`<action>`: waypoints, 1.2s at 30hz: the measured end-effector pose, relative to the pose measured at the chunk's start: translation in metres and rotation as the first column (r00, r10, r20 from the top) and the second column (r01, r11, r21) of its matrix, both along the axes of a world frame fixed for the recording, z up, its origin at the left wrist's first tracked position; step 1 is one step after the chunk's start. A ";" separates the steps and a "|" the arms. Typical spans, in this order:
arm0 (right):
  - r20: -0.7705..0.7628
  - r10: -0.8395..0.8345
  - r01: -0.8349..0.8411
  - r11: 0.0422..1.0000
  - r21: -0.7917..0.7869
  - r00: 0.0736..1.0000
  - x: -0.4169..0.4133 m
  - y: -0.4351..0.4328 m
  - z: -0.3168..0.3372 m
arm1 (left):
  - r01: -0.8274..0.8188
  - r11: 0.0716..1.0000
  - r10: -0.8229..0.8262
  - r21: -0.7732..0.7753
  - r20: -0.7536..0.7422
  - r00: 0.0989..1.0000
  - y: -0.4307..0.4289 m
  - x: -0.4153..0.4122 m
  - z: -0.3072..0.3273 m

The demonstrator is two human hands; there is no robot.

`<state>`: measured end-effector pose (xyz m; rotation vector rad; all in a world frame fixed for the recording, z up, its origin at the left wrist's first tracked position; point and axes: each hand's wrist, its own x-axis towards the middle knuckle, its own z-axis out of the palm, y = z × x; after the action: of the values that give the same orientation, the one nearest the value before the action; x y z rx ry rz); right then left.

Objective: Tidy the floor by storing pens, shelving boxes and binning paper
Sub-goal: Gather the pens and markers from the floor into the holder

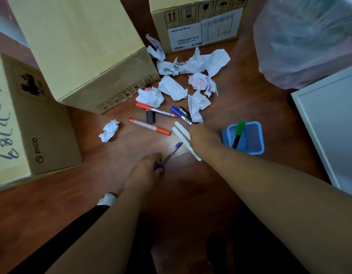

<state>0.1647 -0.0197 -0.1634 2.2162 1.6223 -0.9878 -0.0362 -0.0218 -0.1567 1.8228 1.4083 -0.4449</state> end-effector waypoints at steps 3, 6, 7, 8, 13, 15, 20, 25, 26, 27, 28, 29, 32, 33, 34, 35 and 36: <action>-0.067 -0.035 0.034 0.999 -0.011 0.997 -0.001 0.001 0.007 | -0.178 0.984 0.178 0.016 0.016 0.984 0.004 -0.011 0.009; -0.126 -0.077 0.071 0.996 -0.051 0.989 -0.003 -0.001 0.009 | -0.319 0.947 0.315 0.044 0.076 0.946 0.008 -0.016 0.015; -0.104 -0.074 0.069 0.996 -0.055 0.992 -0.004 -0.002 0.009 | -0.335 0.941 0.330 0.043 0.107 0.938 0.010 -0.015 0.017; -0.070 -0.069 0.065 0.997 -0.051 0.995 -0.005 -0.004 0.007 | -0.333 0.942 0.324 0.049 0.131 0.937 0.012 -0.014 0.020; -0.143 -0.181 0.175 0.983 -0.053 0.973 -0.004 -0.015 0.023 | -0.272 0.954 0.234 0.125 0.252 0.939 0.024 0.000 0.041; -0.241 -0.207 0.209 0.978 -0.019 0.948 0.000 -0.014 0.036 | -0.251 0.955 0.200 0.161 0.276 0.940 0.023 0.007 0.050; -0.430 -0.196 0.259 0.962 0.092 0.882 0.030 -0.026 0.076 | -0.262 0.945 0.181 0.198 0.351 0.919 0.010 0.046 0.079; -0.530 -0.252 0.354 0.930 0.099 0.810 0.081 -0.060 0.119 | -0.284 0.937 0.175 0.204 0.431 0.885 -0.003 0.094 0.096; -0.519 -0.261 0.377 0.917 0.131 0.814 0.092 -0.065 0.126 | -0.285 0.939 0.174 0.194 0.448 0.877 -0.006 0.103 0.098; -0.505 -0.274 0.402 0.901 0.163 0.819 0.103 -0.070 0.132 | -0.277 0.943 0.166 0.187 0.457 0.874 -0.009 0.112 0.100; -0.487 -0.286 0.423 0.885 0.197 0.825 0.114 -0.076 0.136 | -0.263 0.947 0.152 0.183 0.464 0.873 -0.011 0.120 0.100; -0.466 -0.297 0.436 0.872 0.225 0.834 0.125 -0.081 0.139 | -0.246 0.953 0.137 0.177 0.471 0.871 -0.013 0.129 0.100; -0.411 -0.318 0.439 0.865 0.244 0.854 0.146 -0.094 0.134 | -0.182 0.964 0.074 0.196 0.458 0.886 -0.015 0.150 0.094; -0.398 -0.321 0.436 0.867 0.241 0.859 0.149 -0.097 0.129 | -0.159 0.963 0.049 0.219 0.437 0.898 -0.016 0.156 0.090; -0.379 -0.321 0.429 0.869 0.245 0.868 0.150 -0.100 0.123 | -0.138 0.962 0.027 0.235 0.422 0.906 -0.017 0.163 0.087; -0.354 -0.313 0.411 0.877 0.247 0.881 0.150 -0.102 0.116 | -0.119 0.962 0.009 0.244 0.410 0.912 -0.018 0.169 0.085; -0.325 -0.301 0.387 0.889 0.245 0.896 0.150 -0.103 0.109 | -0.099 0.964 -0.007 0.245 0.397 0.918 -0.019 0.175 0.081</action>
<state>0.3149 -0.1223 -0.0547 2.7593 1.6098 -1.2660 0.1387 -0.0410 -0.0754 1.9448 1.2636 0.1430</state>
